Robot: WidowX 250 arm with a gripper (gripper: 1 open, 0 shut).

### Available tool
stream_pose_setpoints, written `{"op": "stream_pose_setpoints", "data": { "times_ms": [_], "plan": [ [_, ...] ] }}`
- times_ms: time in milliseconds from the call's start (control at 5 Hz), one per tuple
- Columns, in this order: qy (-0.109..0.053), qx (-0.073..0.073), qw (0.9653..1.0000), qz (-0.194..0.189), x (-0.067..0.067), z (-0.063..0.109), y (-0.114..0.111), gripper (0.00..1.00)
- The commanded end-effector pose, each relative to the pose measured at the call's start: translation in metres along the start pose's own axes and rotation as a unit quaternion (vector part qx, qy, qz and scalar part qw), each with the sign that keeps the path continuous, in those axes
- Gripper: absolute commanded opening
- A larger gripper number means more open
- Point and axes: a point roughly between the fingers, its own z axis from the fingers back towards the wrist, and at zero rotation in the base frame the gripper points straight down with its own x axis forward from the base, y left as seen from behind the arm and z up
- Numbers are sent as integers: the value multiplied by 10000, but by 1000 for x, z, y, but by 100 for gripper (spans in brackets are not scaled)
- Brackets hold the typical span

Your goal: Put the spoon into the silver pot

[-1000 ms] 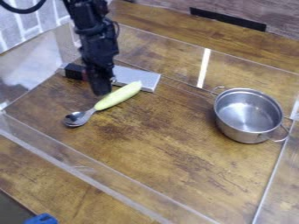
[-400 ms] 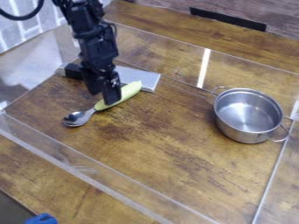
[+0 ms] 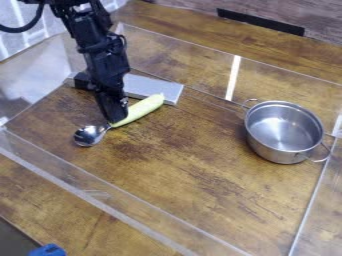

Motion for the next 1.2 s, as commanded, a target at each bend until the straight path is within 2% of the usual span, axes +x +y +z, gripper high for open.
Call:
{"op": "stream_pose_setpoints", "data": {
  "times_ms": [0,200,400,600,1000],
  "plan": [
    [-294,95,9994,132,13,17,-3,0],
    [-343,32,9990,280,17,17,-4,100],
    [-350,30,9986,396,21,17,-2,100],
    [-333,37,9986,411,25,21,-10,0],
    [-556,117,9956,743,29,90,-50,0]
  ]
}}
